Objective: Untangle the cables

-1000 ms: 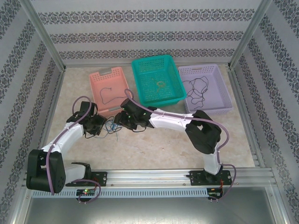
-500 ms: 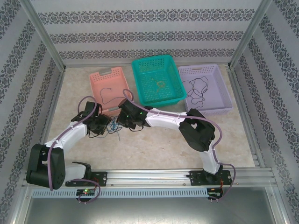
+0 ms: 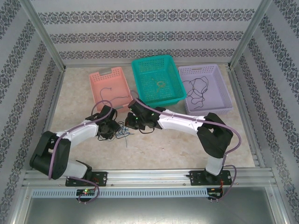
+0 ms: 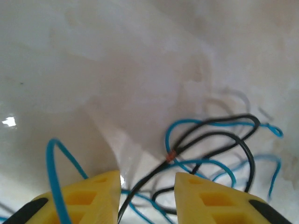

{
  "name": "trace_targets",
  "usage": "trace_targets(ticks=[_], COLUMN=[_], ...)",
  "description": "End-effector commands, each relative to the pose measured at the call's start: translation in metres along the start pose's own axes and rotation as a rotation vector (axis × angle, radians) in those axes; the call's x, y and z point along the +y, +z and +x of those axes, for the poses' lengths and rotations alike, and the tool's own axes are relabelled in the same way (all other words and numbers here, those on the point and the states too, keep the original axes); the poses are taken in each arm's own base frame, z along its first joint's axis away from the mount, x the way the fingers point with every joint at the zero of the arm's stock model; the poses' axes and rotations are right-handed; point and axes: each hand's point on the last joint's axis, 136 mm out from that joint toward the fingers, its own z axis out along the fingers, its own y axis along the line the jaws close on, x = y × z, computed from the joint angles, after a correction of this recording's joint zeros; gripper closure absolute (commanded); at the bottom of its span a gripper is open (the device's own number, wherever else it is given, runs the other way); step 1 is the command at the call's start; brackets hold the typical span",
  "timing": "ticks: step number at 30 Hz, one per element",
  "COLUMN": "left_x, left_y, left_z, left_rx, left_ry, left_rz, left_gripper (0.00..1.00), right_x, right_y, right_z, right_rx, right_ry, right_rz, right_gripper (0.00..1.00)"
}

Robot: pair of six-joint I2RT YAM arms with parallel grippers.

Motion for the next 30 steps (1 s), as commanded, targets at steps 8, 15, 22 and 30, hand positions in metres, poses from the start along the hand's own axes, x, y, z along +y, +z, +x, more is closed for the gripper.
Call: trace_targets(ticks=[8, 15, 22, 30], left_x=[-0.006, 0.014, 0.016, -0.004], left_y=[-0.035, -0.06, -0.067, -0.048], left_z=[-0.031, -0.037, -0.044, -0.028], left_rx=[-0.205, -0.266, -0.287, -0.155], left_ry=[0.055, 0.1, 0.171, 0.305], left_rz=[-0.043, -0.098, -0.122, -0.102], left_gripper=[1.0, 1.0, 1.0, 0.88], right_x=[-0.07, -0.152, -0.193, -0.176], right_y=[-0.074, -0.155, -0.222, -0.21], right_z=[-0.018, -0.034, -0.056, -0.061], right_rx=[-0.062, -0.168, -0.311, -0.29], right_ry=[-0.037, 0.011, 0.089, 0.062], right_rz=[0.126, 0.265, 0.325, 0.293], right_gripper=[1.0, 1.0, 1.0, 1.0])
